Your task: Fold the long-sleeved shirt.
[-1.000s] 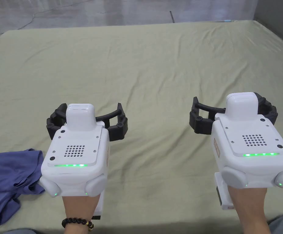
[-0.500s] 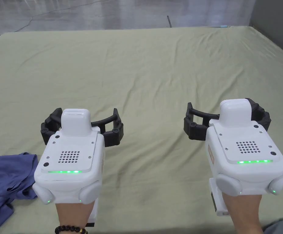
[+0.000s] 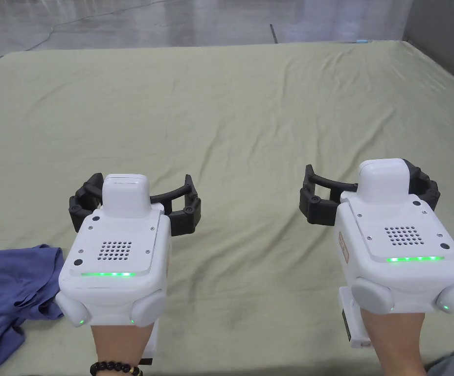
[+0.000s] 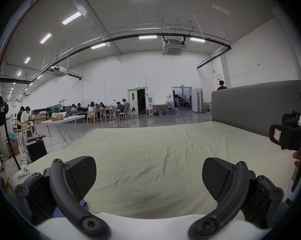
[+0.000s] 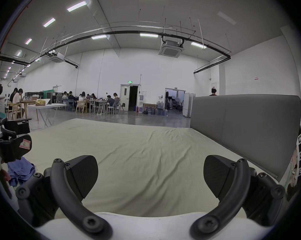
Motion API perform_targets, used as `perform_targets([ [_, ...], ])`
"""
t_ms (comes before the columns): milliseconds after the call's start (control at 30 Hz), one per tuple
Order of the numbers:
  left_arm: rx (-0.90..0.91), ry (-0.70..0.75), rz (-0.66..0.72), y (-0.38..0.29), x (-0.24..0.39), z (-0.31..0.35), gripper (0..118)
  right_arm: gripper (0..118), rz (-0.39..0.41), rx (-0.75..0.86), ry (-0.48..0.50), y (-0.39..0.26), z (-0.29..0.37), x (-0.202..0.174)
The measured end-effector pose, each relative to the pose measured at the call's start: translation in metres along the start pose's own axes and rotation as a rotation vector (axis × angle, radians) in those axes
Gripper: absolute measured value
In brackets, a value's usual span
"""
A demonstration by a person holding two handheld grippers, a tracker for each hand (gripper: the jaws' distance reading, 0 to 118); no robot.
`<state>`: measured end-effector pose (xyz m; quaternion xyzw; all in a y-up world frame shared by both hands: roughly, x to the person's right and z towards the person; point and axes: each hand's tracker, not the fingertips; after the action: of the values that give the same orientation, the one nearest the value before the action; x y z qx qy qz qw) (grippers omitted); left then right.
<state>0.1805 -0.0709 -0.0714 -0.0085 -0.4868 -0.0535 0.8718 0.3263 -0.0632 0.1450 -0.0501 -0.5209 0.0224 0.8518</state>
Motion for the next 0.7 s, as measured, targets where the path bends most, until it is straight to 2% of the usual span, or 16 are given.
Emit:
perform_targets([
  [700, -0.025, -0.006, -0.011, 0.0037, 0.0037, -0.0037, 118, 118, 0.0, -0.025, 0.015, 0.0001, -0.0019, -0.0015],
])
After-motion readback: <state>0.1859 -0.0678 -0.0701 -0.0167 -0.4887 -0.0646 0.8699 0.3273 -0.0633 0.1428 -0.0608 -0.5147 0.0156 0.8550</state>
